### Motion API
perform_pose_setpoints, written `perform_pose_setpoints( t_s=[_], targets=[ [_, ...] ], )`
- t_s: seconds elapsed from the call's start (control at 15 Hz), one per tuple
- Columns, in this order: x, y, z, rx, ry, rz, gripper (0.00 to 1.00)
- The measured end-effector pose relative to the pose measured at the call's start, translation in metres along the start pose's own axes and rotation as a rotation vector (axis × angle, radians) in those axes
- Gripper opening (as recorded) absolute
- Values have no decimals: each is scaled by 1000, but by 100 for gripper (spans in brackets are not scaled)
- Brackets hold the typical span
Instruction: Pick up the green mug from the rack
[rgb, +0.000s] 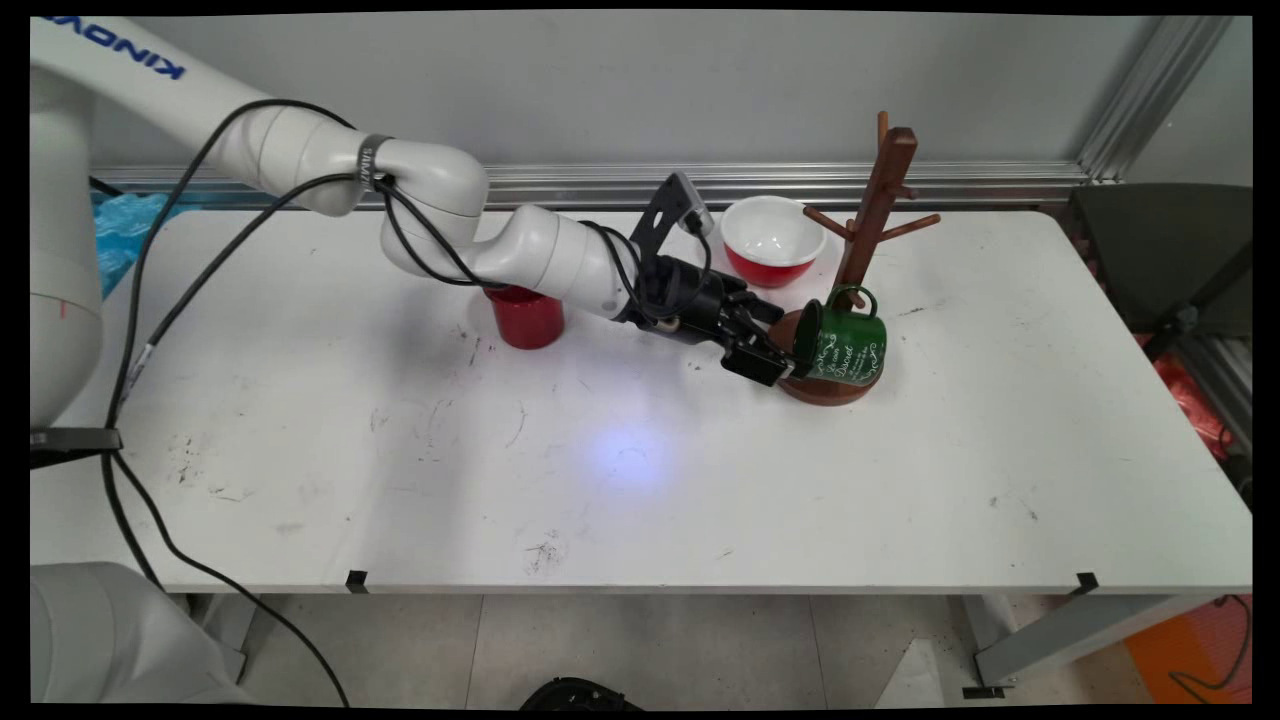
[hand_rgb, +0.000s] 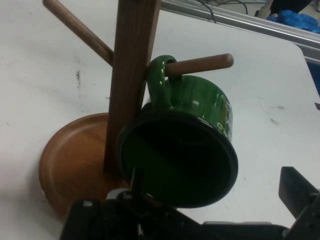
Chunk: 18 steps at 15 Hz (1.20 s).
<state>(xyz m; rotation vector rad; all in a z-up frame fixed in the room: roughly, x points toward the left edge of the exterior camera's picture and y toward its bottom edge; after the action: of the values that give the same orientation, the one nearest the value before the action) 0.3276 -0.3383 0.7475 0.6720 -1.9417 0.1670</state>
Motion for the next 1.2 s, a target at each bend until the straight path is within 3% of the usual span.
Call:
perform_pose_setpoints(
  t_s=[1.0, 1.07, 1.2],
  targets=[
    [1, 1, 30, -11, 7, -14, 100],
    [1, 1, 31, -13, 7, -13, 0],
    [1, 2, 33, -16, 6, -12, 0]
  ],
)
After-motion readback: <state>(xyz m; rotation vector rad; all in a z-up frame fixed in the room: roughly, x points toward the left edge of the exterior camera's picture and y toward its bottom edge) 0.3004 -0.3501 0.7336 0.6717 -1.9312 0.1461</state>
